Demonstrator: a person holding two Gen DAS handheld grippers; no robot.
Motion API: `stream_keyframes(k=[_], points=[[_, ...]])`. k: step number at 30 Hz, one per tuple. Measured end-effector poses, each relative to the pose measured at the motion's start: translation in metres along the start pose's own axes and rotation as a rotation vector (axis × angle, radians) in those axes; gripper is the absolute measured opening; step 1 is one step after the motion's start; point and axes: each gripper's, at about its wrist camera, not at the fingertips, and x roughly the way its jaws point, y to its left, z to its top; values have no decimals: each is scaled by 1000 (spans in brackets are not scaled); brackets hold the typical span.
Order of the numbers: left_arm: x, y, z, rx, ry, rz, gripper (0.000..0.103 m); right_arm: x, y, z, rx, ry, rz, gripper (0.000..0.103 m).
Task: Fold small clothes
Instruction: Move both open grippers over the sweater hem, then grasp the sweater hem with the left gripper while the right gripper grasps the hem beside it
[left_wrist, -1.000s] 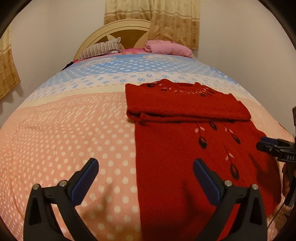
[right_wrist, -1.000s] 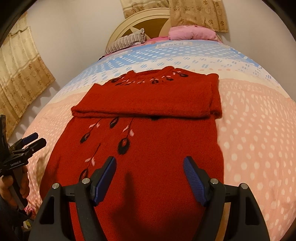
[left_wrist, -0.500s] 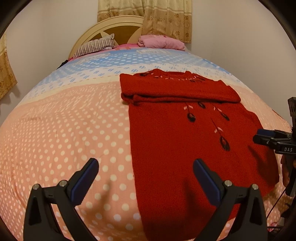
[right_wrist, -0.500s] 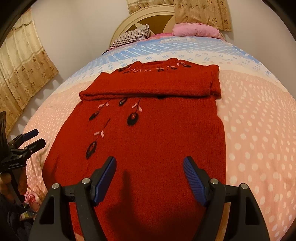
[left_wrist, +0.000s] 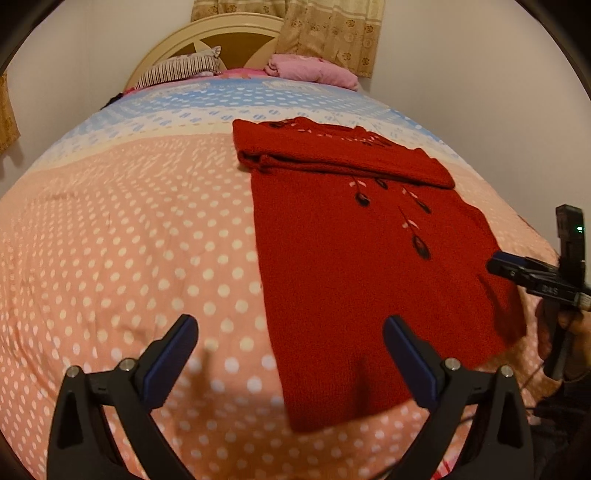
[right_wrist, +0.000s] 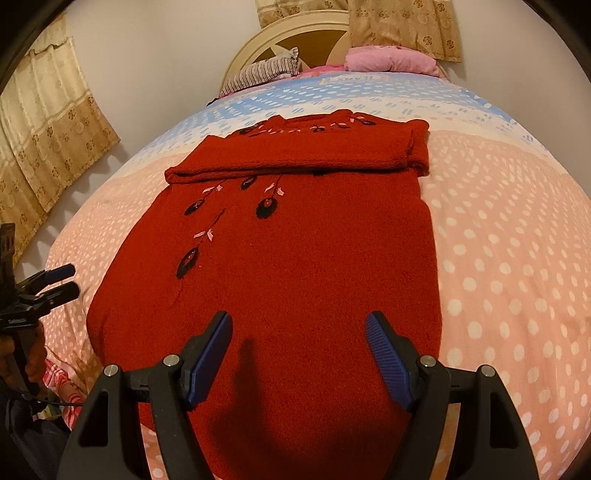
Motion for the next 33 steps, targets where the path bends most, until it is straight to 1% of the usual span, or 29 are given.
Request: stream_keyframes(k=[2, 3, 8, 10, 11, 15, 19, 21, 23, 24, 25, 26, 27, 28, 29, 31, 32, 33], points=[[-5, 4, -7, -15, 24, -32, 93, -3, 0, -2, 0, -19, -7, 76], [-6, 5, -10, -23, 36, -48, 91, -4, 1, -3, -4, -22, -8, 76], [-6, 2, -30, -40, 103, -137, 79, -6, 6, -8, -27, -27, -8, 76], [-1, -2, -33, -39, 117, -152, 77, -7, 6, -10, -29, -28, -3, 76], [2, -2, -34, -48, 126, -151, 77, -7, 7, -11, -29, -28, -1, 76], [14, 0, -40, -100, 179, -187, 76, -11, 6, -14, -34, -33, 2, 76], [28, 0, -49, -123, 223, -205, 75, -17, 4, -16, -26, -54, 3, 76], [31, 1, -51, -137, 223, -211, 75, -19, 2, -17, -21, -59, 5, 76], [34, 3, -52, -149, 213, -235, 74, -19, 1, -19, -20, -58, 4, 76], [36, 3, -53, -155, 214, -247, 71, -18, 0, -20, -19, -58, 4, 76], [36, 5, -53, -158, 215, -259, 63, -18, 0, -20, -18, -56, 3, 76], [35, 5, -53, -160, 214, -273, 52, -17, -1, -21, -18, -54, 1, 76], [34, 4, -53, -147, 218, -276, 46, -18, -2, -22, -17, -52, -1, 76], [34, 4, -52, -133, 221, -271, 33, -18, -3, -23, -16, -51, -3, 76], [31, 1, -52, -110, 221, -264, 29, -19, -4, -24, -14, -51, -5, 76], [28, -1, -50, -87, 224, -243, 29, -21, -6, -25, -11, -53, -11, 76], [26, -2, -50, -78, 219, -243, 26, -24, -7, -26, -8, -54, -16, 76], [25, -2, -49, -77, 214, -246, 26, -25, -8, -27, -6, -56, -16, 76]])
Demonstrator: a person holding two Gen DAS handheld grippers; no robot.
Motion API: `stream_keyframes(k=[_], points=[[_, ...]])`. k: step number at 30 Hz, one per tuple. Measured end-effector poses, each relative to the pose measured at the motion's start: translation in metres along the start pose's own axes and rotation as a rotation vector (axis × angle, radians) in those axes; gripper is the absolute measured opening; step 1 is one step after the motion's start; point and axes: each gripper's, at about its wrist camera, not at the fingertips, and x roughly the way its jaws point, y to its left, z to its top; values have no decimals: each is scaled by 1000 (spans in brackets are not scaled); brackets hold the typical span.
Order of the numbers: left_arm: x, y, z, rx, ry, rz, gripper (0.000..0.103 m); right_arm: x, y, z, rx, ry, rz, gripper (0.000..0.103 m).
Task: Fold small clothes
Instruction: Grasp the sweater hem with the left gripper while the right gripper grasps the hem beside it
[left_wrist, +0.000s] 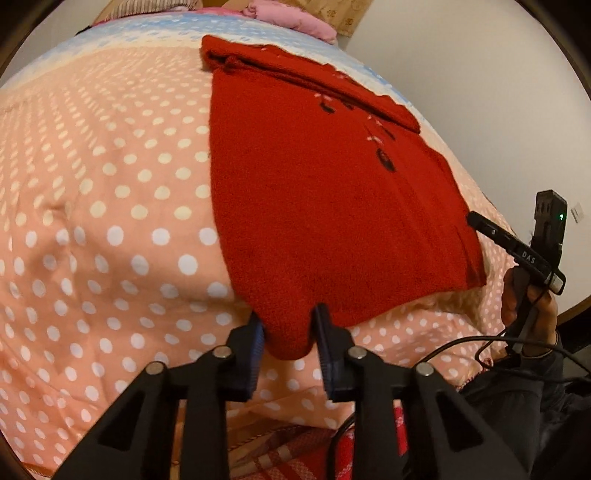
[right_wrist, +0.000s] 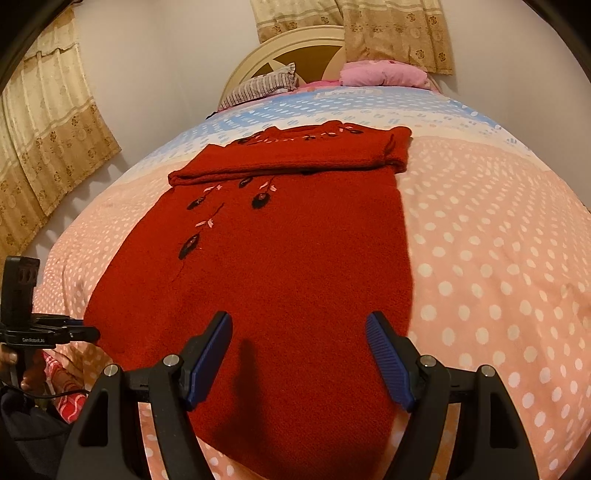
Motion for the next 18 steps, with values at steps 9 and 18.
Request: stream_keyframes(k=[9, 18], points=[[0, 22, 1, -100, -26, -82, 37, -24, -21, -22, 38, 11, -15, 76], [-18, 6, 6, 13, -93, -102, 12, -41, -39, -56, 131, 88, 46, 76]])
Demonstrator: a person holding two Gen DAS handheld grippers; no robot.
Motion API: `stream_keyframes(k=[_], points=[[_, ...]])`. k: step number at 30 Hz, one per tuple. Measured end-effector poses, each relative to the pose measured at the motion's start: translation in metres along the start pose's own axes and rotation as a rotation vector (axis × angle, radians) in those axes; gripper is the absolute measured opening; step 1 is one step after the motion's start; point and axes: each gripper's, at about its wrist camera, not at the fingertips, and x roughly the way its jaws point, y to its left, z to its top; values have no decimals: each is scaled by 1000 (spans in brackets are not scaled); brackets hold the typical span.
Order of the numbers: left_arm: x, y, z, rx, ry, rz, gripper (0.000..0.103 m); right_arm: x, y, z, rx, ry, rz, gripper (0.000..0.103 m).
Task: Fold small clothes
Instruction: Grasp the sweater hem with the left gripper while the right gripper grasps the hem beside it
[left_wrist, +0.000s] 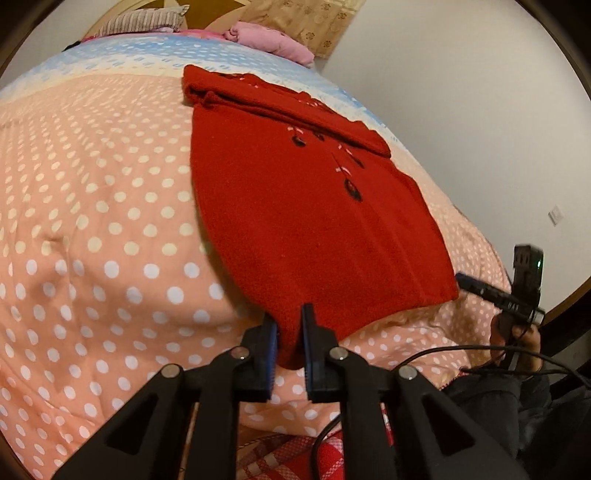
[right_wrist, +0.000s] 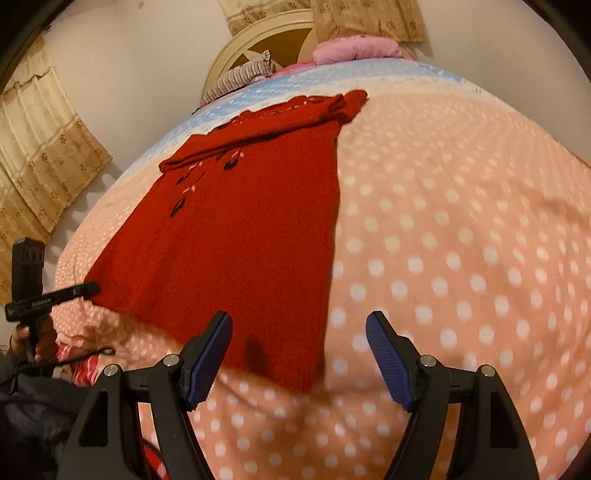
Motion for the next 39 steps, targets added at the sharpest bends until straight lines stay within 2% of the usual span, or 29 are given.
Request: stream_keyframes(k=[7, 9, 13, 15, 17, 23, 27, 30, 33, 35, 39], points=[[-11, 10, 2, -37, -43, -37, 11, 4, -4, -4, 58, 38, 123, 75], [-16, 9, 3, -24, -55, -41, 11, 8, -3, -6, 70, 61, 150, 60], [-8, 9, 1, -27, -34, -40, 11, 18, -8, -8, 109, 77, 170, 49], [-6, 9, 0, -28, -28, -41, 11, 21, -10, -11, 113, 85, 166, 24], [-8, 9, 0, -32, -35, -46, 11, 18, -10, -12, 98, 73, 159, 9], [-27, 12, 7, -40, -95, -61, 11, -8, -8, -3, 105, -54, 290, 8], [-31, 10, 10, -43, -108, -75, 11, -18, -9, 0, 127, -97, 347, 8], [-32, 8, 11, -33, -112, -75, 11, -20, -11, 4, 147, -108, 340, 8], [-21, 4, 13, -3, -77, -14, 10, -15, -17, 9, 169, -87, 285, 8], [-16, 5, 12, -14, -65, -28, 10, -7, -25, 8, 195, -67, 257, 8], [-21, 4, 14, -14, -82, -31, 10, -10, -29, 7, 220, -80, 321, 7]])
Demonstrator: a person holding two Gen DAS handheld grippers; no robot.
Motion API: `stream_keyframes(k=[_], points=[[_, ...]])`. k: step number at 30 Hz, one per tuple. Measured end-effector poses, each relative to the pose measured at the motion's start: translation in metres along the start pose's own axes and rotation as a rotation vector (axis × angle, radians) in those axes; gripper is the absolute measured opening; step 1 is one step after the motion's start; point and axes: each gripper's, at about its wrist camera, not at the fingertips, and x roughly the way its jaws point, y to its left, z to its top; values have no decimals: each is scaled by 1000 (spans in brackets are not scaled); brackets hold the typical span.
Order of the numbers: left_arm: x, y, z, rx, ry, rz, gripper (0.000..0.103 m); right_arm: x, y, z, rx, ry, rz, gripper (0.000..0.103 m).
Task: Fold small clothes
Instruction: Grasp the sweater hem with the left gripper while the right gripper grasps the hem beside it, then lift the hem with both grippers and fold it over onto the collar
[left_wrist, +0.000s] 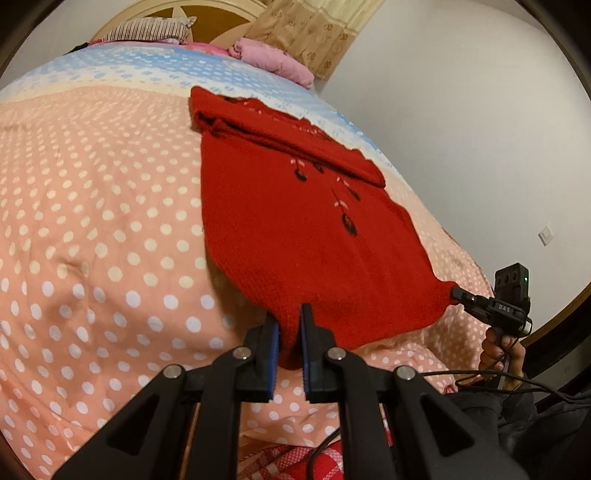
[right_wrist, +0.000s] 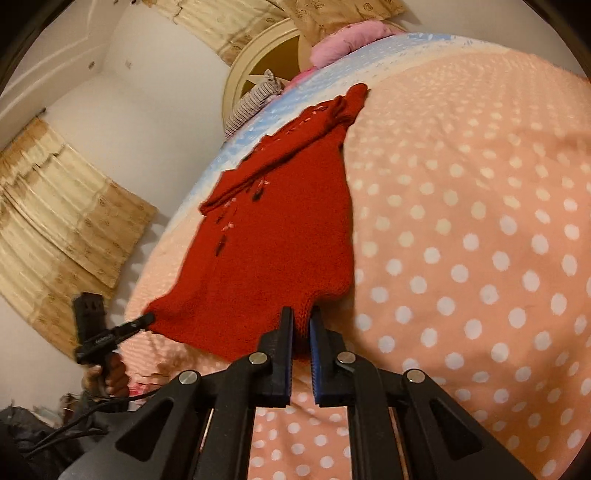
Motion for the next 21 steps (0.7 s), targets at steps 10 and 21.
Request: stream_keyframes(k=[10, 21], points=[[-14, -7, 34, 18, -86, -16, 10, -22, 27, 33, -59, -89, 38, 6], [-20, -12, 87, 9, -186, -46, 10, -37, 59, 89, -142, -174, 36, 6]])
